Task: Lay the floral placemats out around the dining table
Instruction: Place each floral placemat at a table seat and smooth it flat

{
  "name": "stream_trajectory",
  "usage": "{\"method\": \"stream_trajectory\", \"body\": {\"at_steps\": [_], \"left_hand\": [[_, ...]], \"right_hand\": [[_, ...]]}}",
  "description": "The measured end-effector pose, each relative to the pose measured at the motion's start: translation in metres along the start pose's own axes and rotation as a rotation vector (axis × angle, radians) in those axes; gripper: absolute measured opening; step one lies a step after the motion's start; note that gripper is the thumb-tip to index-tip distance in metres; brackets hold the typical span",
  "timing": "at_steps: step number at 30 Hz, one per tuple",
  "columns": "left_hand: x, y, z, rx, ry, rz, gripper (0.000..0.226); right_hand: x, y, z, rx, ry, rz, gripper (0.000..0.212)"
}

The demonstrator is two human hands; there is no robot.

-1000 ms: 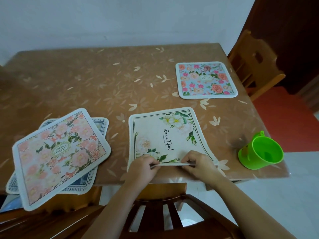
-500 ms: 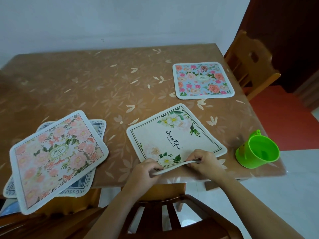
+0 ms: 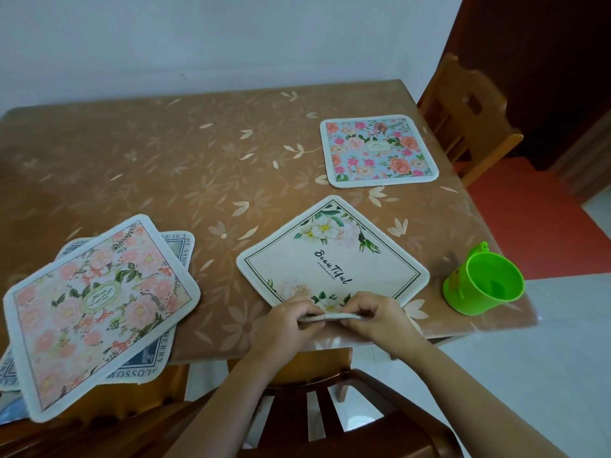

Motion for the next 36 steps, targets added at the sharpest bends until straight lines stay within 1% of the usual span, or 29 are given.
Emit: {"method": "stream_trajectory", "body": {"at_steps": [3, 8, 11, 14, 19, 22, 25, 29, 32, 36], "left_hand": [[-0.002, 0.0, -0.017, -0.003, -0.041, -0.011, 0.014], [-0.007, -0.003, -0.038, 0.023, -0.158, 0.049, 0.009], [-0.007, -0.013, -0.038, 0.009, -0.124, 0.076, 0.009], [-0.002, -0.031, -0.037, -0.032, -0.088, 0.104, 0.009], [0.018, -0.054, -0.039, -0.11, -0.14, 0.179, 0.006], [0.028, -0.055, -0.036, -0.056, -0.144, 0.218, 0.008], [0.032, -0.048, -0.03, 0.014, -0.166, 0.22, 0.009], [0.023, -0.034, -0.015, 0.032, -0.123, 0.182, 0.008], [0.013, -0.02, -0.001, 0.022, -0.094, 0.141, 0.006], [0.009, -0.012, 0.003, 0.033, -0.062, 0.095, 0.009]], "right_hand": [[0.005, -0.004, 0.007, -0.027, 0.023, 0.009, 0.015], [0.005, -0.004, 0.01, -0.023, 0.038, 0.001, 0.018], [0.001, -0.001, 0.007, -0.034, 0.029, -0.007, 0.02], [-0.008, 0.006, 0.001, -0.011, -0.009, -0.025, 0.011], [-0.024, 0.019, -0.012, 0.002, -0.08, -0.045, 0.005], [-0.028, 0.021, -0.015, 0.007, -0.072, -0.068, 0.007], [-0.026, 0.019, -0.018, 0.05, -0.094, -0.093, 0.013], [-0.017, 0.01, -0.031, 0.087, -0.177, -0.124, 0.012], [-0.013, 0.003, -0.035, 0.155, -0.22, -0.104, 0.01], [-0.01, -0.01, -0.028, 0.25, -0.217, -0.067, 0.009]]}}
Point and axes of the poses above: each hand's wrist, its own x-axis away from the middle knuckle, its own y-axis out of the palm, z = x × y, the point moved 3 cm from there along -x, towards the middle knuckle, and after that the axes turned 3 degrees about -y, right-handed, at the moved point
